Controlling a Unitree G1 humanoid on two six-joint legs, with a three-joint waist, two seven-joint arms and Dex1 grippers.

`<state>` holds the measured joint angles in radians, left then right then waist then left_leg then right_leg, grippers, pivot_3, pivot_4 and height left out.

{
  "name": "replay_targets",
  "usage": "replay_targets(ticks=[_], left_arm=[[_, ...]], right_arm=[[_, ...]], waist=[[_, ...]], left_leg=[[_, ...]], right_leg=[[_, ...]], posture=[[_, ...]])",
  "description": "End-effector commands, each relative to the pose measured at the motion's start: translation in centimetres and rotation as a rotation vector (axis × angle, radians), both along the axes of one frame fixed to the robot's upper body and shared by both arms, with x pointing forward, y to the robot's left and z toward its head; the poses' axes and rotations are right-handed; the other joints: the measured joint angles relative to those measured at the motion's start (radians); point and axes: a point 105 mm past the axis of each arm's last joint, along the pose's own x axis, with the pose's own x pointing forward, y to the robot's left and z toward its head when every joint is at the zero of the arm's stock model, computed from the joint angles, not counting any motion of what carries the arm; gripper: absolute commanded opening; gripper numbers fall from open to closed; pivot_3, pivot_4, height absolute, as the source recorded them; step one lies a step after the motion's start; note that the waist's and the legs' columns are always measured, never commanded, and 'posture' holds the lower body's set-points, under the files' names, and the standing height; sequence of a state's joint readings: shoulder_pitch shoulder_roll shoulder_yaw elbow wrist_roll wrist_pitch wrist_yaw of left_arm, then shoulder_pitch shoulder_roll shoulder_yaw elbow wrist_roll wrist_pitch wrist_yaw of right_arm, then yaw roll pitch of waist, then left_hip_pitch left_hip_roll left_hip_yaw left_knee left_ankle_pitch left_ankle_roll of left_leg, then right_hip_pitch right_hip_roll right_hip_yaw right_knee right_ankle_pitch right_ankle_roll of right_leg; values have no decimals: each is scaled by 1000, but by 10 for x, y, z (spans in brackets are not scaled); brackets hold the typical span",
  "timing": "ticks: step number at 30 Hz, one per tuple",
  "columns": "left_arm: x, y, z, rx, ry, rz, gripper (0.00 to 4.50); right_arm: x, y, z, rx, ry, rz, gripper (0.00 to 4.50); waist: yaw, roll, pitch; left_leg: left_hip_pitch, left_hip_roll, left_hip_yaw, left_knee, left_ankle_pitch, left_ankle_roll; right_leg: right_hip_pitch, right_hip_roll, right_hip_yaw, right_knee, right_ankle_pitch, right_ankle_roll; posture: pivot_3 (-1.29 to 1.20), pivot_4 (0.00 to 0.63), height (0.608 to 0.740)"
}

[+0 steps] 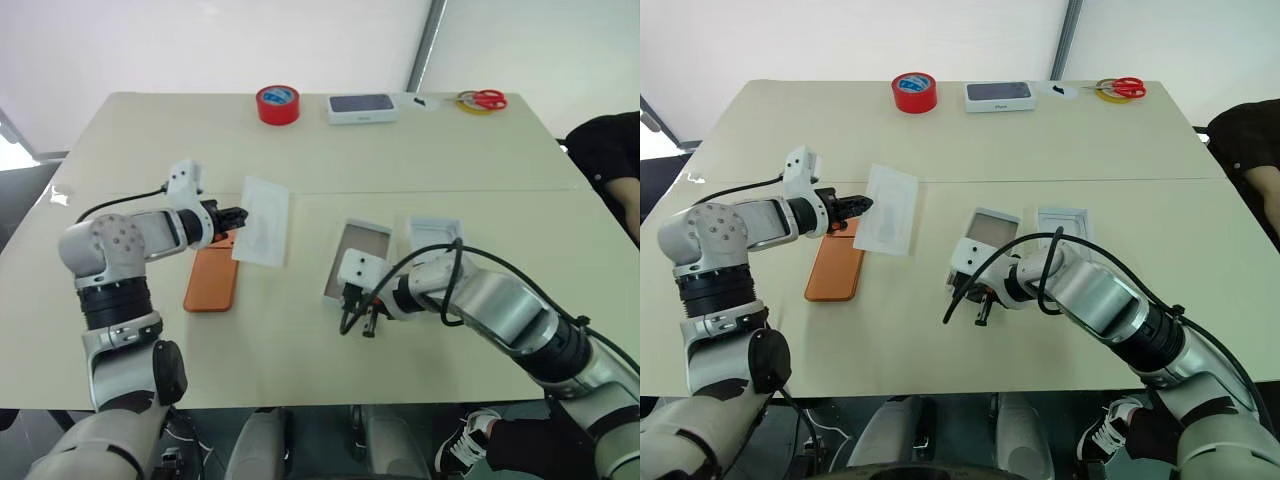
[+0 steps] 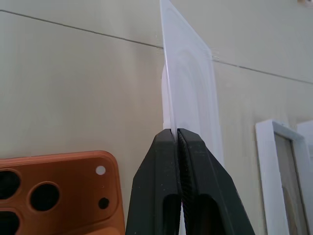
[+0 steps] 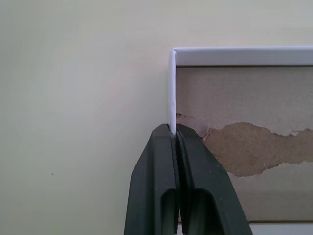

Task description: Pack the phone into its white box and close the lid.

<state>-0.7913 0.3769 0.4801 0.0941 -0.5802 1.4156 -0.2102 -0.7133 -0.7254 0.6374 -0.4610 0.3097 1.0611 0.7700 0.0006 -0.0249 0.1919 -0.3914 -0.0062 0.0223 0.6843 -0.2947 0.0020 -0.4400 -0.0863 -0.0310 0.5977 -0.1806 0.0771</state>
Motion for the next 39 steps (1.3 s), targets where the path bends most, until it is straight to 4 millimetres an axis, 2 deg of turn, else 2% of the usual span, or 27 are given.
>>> replay_targets(ticks=[1, 6, 14, 17, 22, 26, 31, 39], left_arm=[[-5, 23, 28, -51, -98, 76, 0], [-15, 42, 30, -38, -99, 131, 0], [-29, 38, 26, -21, -89, 129, 0], [-30, 35, 25, -27, -85, 125, 0], [-29, 10, 25, -50, -89, 60, 0], [-32, -23, 18, -82, -93, -17, 0], [-39, -52, -3, -110, -37, -64, 0], [-43, -75, -26, -140, 47, -55, 0]], right_arm=[[3, 27, 20, 42, -144, 179, 30], [20, 47, 15, 38, -160, 238, 30], [31, 57, 6, 5, -164, 316, 30], [31, 59, 9, 26, -160, 327, 930], [36, 51, 39, 152, -201, 265, 3382], [39, 22, 60, 228, -232, 181, 3382], [34, -16, 65, 240, -240, 95, 3382], [34, -36, 60, 238, -236, 5, 3382]], waist=[[-12, 0, 0], [-16, -1, 0], [-12, -2, 0], [-14, -2, 0], [-10, -2, 0], [-6, -2, 0], [-10, -2, 0], [-10, -2, 0]], left_leg=[[0, 0, 0, 0, 0, 0], [0, 1, -1, -1, 1, -2], [0, -1, -1, -1, 1, -2], [0, 0, -1, -1, 1, -3], [0, 0, -1, -1, 2, -4], [0, -1, -2, -1, 1, -4], [0, -1, -1, -1, 1, -3], [1, 1, -1, -1, 1, -3]], right_leg=[[0, 0, 0, 0, 0, 0], [-1, 2, -1, 1, 0, 0], [0, -2, 0, 1, 0, 0], [0, -1, 0, 1, 1, 0], [0, -1, -1, 1, 1, 0], [0, -2, 0, 1, 1, 0], [1, -2, 0, 0, 1, 0], [1, 1, 0, 0, 0, 0]], posture=[[0, 150, 732], [0, 150, 732], [0, 150, 732], [0, 150, 732], [0, 150, 732], [0, 150, 732], [0, 150, 732], [0, 150, 732]])
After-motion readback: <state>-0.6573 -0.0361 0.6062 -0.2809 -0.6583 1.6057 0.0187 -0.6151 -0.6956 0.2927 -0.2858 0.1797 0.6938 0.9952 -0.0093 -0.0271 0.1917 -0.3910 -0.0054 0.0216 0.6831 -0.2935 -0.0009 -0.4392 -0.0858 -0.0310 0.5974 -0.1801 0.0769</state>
